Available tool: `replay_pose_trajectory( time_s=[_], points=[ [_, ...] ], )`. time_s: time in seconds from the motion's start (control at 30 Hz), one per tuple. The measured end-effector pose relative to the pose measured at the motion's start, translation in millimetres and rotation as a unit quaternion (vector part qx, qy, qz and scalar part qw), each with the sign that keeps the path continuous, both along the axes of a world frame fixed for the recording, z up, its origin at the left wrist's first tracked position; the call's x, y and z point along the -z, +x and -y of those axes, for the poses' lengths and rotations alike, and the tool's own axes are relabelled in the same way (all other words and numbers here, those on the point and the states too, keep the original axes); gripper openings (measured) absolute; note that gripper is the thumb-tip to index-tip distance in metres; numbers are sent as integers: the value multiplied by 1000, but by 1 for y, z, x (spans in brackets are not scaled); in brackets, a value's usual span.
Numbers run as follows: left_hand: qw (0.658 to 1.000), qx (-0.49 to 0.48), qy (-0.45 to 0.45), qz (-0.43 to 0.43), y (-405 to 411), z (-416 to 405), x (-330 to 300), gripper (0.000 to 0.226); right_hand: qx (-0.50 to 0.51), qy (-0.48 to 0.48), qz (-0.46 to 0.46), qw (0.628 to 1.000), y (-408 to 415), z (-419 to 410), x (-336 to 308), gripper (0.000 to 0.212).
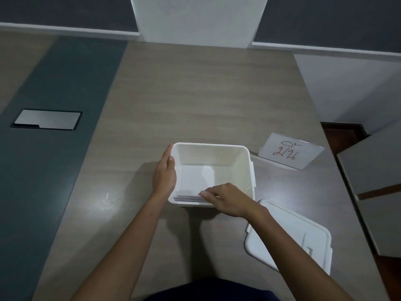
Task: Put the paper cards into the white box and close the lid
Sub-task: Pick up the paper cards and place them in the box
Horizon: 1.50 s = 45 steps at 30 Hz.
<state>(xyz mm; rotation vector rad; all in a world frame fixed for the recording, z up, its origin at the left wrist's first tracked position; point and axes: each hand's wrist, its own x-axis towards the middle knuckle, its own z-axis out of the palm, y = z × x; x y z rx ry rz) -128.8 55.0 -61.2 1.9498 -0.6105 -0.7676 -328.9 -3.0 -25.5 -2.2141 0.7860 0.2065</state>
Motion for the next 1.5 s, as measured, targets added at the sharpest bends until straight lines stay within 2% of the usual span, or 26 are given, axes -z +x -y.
replay_pose_trajectory(
  time_s=[0.1, 0.17, 0.23, 0.33, 0.47, 0.53, 0.6, 0.73, 0.87, 1.0, 1.07, 1.13, 1.23, 1.4, 1.5],
  points=[
    [1000, -5, -2, 3, -1, 5, 2, 44, 101, -3, 98, 990, -9, 15, -9, 33],
    [1000, -4, 5, 5, -3, 10, 3, 44, 193, -93, 169, 962, -22, 39, -15, 26],
    [1000, 2, 9, 7, -5, 14, 3, 44, 269, -202, 187, 923, -38, 71, -14, 24],
    [1000, 10, -2, 8, -9, 21, 2, 44, 345, -272, 120, 890, -70, 127, 1, 41],
    [1000, 3, -7, 0, -12, 26, -1, 44, 373, -270, -21, 887, -109, 186, 22, 61],
    [1000, 4, -14, -7, -12, 25, -1, 44, 380, -263, -95, 882, -125, 201, 28, 61],
    [1000, 3, -12, -13, -12, 26, -1, 44, 383, -267, -118, 876, -136, 210, 35, 49],
    [1000, 5, -13, -14, -13, 26, -1, 44, 420, -279, -16, 863, -138, 204, 35, 14],
    [1000, 9, -15, -16, -13, 26, -2, 43, 450, -253, 113, 849, -113, 174, 3, 19],
    [1000, 11, -18, -23, -12, 25, -1, 43, 381, -328, 296, 812, -72, 138, -52, 15],
    [999, 9, -18, -26, -12, 26, -1, 43, 334, -343, 356, 802, -52, 116, -75, 14],
    [999, 4, -15, -36, -10, 27, 0, 42, 282, -345, 379, 811, -34, 93, -85, 14],
    [999, 15, -15, -39, -8, 26, 2, 43, 205, -326, 367, 847, -16, 71, -72, 14],
    [998, 13, -28, -55, -8, 24, 3, 43, 175, -229, 222, 931, -7, 51, -22, 11],
    [998, 17, -34, -48, -8, 24, 3, 43, 134, -145, 141, 970, -4, 39, -4, 16]
  ],
)
